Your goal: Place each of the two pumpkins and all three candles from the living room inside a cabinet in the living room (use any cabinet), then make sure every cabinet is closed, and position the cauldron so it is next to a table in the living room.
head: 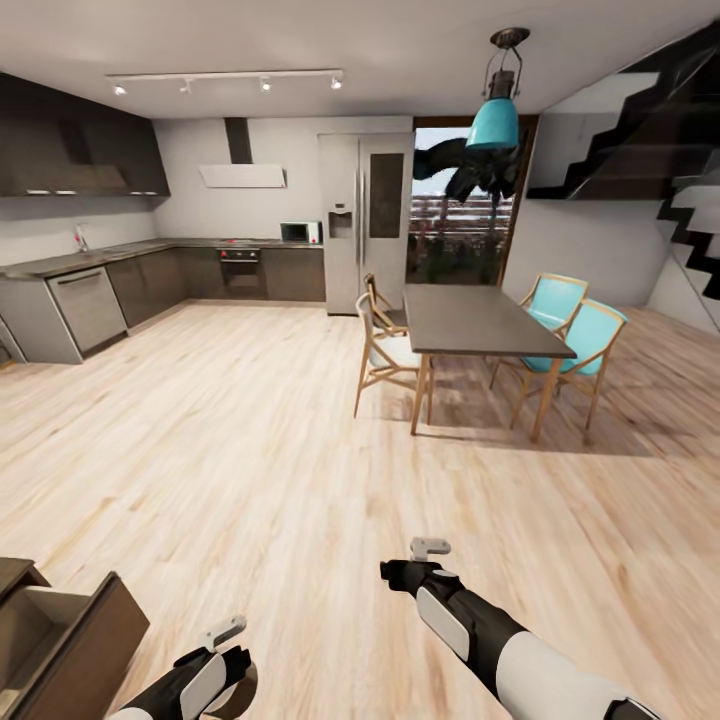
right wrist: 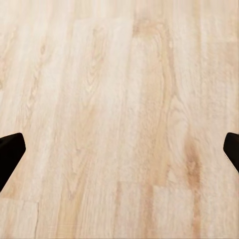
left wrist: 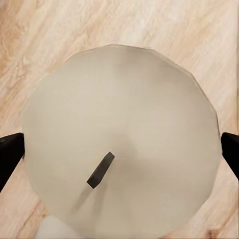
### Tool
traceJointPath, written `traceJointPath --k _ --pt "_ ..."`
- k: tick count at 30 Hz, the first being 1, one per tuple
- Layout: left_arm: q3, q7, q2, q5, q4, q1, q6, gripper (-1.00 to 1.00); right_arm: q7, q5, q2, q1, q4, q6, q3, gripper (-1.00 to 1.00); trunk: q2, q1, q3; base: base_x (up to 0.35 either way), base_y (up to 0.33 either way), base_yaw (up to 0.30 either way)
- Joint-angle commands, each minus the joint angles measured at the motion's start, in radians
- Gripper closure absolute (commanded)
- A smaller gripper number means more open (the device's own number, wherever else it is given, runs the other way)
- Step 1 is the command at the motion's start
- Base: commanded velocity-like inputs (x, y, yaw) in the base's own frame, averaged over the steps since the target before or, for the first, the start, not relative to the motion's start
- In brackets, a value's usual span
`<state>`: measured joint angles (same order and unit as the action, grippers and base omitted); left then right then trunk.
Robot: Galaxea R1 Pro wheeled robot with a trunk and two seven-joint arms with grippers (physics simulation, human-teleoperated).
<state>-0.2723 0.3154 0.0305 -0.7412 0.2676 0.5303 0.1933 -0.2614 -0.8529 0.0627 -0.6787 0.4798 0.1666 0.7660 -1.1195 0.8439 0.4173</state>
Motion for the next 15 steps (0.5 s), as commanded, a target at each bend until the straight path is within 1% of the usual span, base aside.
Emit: traceJointPath --k 1,15 --pt "-0.008 0.007 0.001 -0.006 0.003 0.0 0.005 1.0 -0.008 -0.006 -0.001 -0.001 0.003 0.003 0.007 -1.0 -0.001 0.001 0.001 0.29 -0.212 0.198" --pt "-0.008 0.007 0.002 -0.006 0.004 0.0 0.005 1.0 -0.012 -0.006 0.0 -0.001 0.003 0.006 0.008 -1.0 -0.001 0.001 0.001 0.274 -0.228 0.209"
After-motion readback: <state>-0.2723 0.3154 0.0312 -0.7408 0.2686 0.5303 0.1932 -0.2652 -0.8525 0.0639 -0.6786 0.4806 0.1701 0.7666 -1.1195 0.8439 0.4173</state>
